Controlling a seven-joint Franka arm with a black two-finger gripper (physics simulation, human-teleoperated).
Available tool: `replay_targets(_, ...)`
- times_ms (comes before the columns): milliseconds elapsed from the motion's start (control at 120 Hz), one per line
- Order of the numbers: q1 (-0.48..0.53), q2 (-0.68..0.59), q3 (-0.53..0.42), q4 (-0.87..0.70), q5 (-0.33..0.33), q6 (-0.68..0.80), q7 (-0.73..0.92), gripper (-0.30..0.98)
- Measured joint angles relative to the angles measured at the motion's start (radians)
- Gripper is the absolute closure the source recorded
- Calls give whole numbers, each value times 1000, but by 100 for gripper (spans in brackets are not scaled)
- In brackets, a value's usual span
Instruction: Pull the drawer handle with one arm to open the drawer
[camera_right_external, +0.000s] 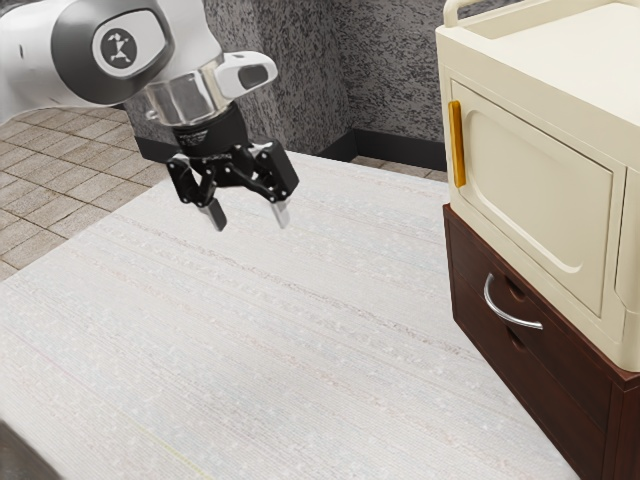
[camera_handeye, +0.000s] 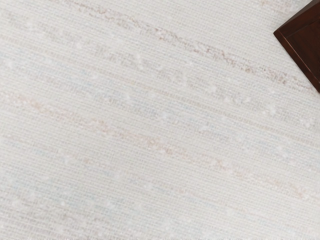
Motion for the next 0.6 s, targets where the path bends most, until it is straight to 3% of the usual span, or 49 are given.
replay_targets(200,-15,-5,0,6,0,-2,-18,0)
replay_targets(383,27,-97,-38,210,0,-90,-67,0)
replay_targets(600,-2,-131,-60,163,-55,-184,-200,0)
